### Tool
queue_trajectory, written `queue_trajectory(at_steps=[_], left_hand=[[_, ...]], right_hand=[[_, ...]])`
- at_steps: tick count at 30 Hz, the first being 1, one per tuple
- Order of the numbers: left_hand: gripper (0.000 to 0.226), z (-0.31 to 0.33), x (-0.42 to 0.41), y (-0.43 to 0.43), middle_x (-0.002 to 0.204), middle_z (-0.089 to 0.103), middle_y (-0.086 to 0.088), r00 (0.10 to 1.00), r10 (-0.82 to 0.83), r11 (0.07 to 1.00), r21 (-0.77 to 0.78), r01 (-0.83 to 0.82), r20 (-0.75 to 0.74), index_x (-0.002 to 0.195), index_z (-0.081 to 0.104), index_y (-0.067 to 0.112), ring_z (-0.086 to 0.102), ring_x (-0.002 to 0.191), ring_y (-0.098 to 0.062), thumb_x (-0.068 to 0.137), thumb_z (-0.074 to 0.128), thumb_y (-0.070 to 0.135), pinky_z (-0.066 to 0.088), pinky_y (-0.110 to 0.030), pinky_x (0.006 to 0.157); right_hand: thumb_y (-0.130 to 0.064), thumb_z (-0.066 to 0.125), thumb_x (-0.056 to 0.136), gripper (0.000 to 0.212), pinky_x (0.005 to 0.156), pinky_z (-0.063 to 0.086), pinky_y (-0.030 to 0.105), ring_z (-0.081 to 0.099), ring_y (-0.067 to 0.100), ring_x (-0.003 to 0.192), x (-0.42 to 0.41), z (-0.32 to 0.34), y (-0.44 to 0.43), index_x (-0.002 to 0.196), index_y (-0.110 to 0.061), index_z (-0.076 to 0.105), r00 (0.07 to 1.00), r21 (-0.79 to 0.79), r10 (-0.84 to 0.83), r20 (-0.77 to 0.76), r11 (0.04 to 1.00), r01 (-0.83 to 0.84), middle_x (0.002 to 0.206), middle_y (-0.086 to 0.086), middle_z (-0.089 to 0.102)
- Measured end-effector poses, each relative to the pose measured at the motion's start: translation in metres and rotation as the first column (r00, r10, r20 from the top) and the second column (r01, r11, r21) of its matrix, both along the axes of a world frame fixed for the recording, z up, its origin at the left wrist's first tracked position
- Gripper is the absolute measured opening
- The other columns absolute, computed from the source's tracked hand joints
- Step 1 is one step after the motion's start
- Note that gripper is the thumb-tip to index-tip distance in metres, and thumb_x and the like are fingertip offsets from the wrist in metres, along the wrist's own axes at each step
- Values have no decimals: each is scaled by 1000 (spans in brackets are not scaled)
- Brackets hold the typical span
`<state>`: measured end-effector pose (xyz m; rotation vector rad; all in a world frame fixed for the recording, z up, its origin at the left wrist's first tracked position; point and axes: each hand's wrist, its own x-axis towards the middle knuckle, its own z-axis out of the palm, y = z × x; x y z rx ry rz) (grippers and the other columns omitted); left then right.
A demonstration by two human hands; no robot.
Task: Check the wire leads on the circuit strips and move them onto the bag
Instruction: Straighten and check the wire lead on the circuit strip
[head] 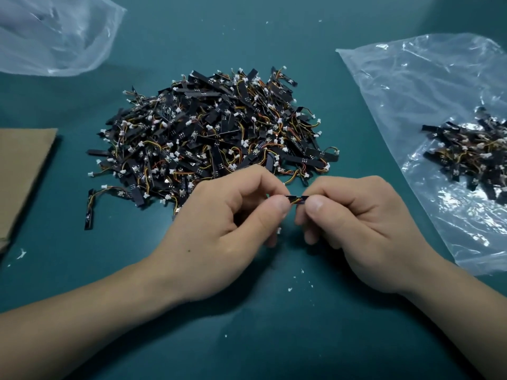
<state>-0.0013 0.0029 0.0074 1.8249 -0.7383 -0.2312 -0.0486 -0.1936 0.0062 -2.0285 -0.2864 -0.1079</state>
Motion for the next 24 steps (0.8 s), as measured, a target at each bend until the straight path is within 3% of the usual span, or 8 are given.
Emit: queue_trajectory(at_steps=[6, 12, 17, 24], left_hand=[[20, 3, -2, 2, 62, 64, 2, 999, -44, 999, -8, 44, -3, 75, 60, 18, 47, 49, -11, 94, 57, 25, 36, -19, 50], [22, 3, -2, 4, 57, 57, -1, 997, -69, 997, 20, 70, -31, 69, 55, 13, 46, 50, -14, 90, 59, 15, 35, -23, 50], [25, 4, -2, 4, 57, 55, 1, 997, -76, 997, 19, 76, -9, 67, 59, 13, 46, 51, -16, 87, 55, 28, 36, -25, 51], [26, 3, -2, 4, 58, 55, -1, 998, -66, 998, 11, 66, 18, 71, 61, 17, 49, 53, -22, 92, 50, 27, 40, -34, 50]], right_hand=[[-32, 49, 96, 27, 50, 41, 21, 55, 12, 51, -1, 0, 0, 81, -23, 69, 1000, -7, 26, -2, 1000, -26, 62, -6, 64], [-32, 49, 97, 28, 51, 41, 28, 53, 15, 54, -2, 1, 0, 77, -25, 68, 997, -92, 75, 14, 993, -73, 61, -1, 61], [-30, 47, 97, 33, 50, 35, 24, 44, 16, 52, -4, 0, -1, 70, -15, 60, 994, -119, 113, -6, 986, -113, 56, 3, 49], [-30, 46, 97, 41, 49, 30, 22, 36, 13, 50, -5, 2, -1, 66, -7, 56, 992, -113, 126, 3, 986, -125, 54, 2, 40]])
